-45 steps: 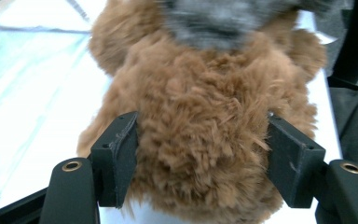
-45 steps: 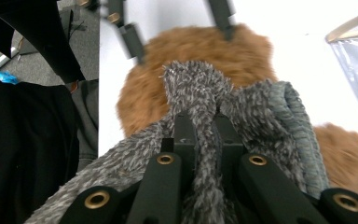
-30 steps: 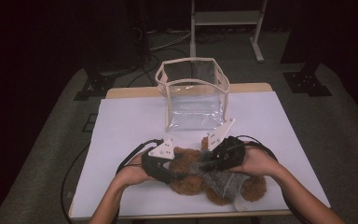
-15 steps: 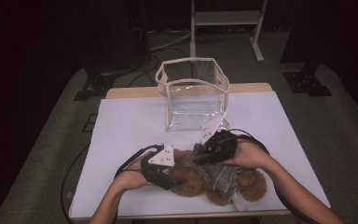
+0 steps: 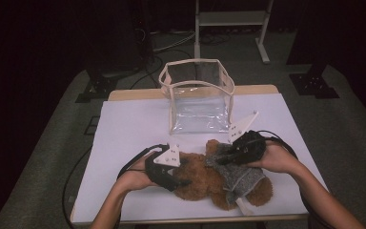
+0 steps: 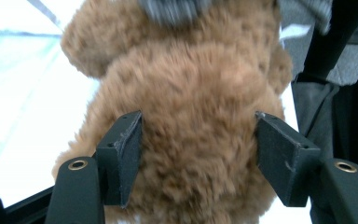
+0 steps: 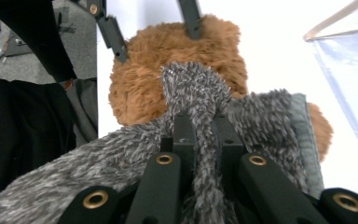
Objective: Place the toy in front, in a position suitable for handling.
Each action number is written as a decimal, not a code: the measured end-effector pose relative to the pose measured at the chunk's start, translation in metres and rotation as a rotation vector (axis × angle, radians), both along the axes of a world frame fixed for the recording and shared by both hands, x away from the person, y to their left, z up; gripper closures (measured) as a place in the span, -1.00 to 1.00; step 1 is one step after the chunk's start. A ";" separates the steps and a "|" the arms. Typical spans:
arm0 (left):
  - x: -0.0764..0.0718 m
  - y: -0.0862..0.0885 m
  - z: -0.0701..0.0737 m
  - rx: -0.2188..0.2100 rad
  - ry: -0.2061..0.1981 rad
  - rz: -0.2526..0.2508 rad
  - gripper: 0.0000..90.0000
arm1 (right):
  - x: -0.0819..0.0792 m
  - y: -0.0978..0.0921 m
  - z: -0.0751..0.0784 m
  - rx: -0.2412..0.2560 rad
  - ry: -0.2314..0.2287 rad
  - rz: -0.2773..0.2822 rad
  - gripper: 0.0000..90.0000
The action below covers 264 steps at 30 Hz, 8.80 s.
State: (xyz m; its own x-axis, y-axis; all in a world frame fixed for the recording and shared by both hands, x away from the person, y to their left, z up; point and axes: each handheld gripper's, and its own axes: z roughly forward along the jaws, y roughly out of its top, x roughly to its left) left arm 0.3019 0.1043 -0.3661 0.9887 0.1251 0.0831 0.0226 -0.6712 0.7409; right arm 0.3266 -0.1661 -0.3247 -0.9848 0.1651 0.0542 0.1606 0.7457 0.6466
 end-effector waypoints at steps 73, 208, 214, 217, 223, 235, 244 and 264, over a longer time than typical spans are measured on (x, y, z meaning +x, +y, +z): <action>0.007 -0.042 0.001 0.088 -0.011 -0.060 -0.22 | -0.005 -0.051 -0.012 0.199 0.006 -0.103 0.81; -0.013 -0.047 -0.002 0.163 0.034 -0.123 -0.16 | -0.018 -0.031 -0.033 0.219 -0.014 -0.084 0.81; -0.016 -0.044 0.000 0.155 0.030 -0.125 -0.17 | -0.011 -0.021 -0.028 0.227 -0.015 -0.075 0.81; -0.013 -0.041 0.008 0.141 0.025 -0.115 -0.25 | -0.016 -0.017 -0.040 0.237 0.020 -0.069 0.82; -0.011 -0.041 0.013 0.144 0.019 -0.109 -0.23 | -0.031 -0.024 -0.045 0.273 0.035 -0.061 0.82; -0.021 -0.039 0.001 0.169 0.041 -0.147 -0.16 | -0.016 -0.023 -0.032 0.253 -0.005 -0.097 0.81; -0.026 -0.037 0.000 0.175 0.031 -0.147 -0.16 | -0.017 -0.041 -0.047 0.272 0.035 -0.124 0.81; -0.027 -0.033 -0.002 0.177 0.031 -0.131 -0.15 | -0.021 -0.075 -0.070 0.287 0.080 -0.207 0.81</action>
